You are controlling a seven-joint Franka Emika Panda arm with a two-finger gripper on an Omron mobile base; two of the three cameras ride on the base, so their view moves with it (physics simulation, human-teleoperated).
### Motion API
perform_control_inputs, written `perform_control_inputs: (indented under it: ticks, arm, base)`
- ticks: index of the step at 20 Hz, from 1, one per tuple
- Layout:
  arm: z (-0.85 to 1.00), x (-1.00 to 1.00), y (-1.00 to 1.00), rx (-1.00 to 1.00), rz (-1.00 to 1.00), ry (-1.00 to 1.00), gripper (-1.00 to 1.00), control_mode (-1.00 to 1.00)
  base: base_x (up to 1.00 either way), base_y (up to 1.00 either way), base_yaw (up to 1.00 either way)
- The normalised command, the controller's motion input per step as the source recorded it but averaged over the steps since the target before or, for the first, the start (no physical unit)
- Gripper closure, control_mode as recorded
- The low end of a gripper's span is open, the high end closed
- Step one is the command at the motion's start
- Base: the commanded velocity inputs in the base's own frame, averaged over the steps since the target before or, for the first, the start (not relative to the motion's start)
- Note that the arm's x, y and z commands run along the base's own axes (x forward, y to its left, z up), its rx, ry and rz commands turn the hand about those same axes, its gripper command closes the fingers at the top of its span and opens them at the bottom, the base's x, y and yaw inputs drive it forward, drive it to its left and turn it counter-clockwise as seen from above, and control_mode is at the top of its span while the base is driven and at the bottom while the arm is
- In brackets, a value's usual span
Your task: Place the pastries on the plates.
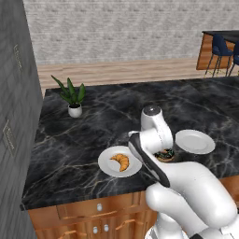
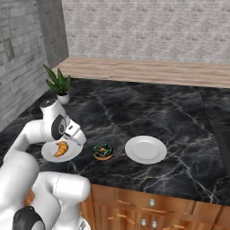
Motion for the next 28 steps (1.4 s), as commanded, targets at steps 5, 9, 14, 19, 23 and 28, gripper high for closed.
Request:
perform_control_inputs:
  ticks: [5, 9, 14, 19, 23, 28]
  arm:
    - [0.00, -0.01, -0.45, 0.09, -0.11, -0.01, -1.00, -1.00]
    - [0.00, 0.34, -0.08, 0.01, 0.04, 0.00, -1.00, -1.00]
    - [0.00, 0.36, -0.04, 0.00, 0.07, 0.01, -1.00, -1.00]
    - [0.00, 0.32, -0.21, 0.00, 0.00, 0.14, -1.00, -1.00]
    - [-0.02, 0.06, -0.35, 0.00, 0.00, 0.15, -1.00, -1.00]
    - [-0.02, 0.12, -0.13, 0.00, 0.00, 0.06, -1.00, -1.00]
  base:
    - [0.00, 0.00, 0.00]
    - [0.00, 0.00, 0.00]
    - [0.00, 0.00, 0.00]
    - [0.00, 0.00, 0.00]
    - [0.00, 0.00, 0.00]
    - [0.00, 0.00, 0.00]
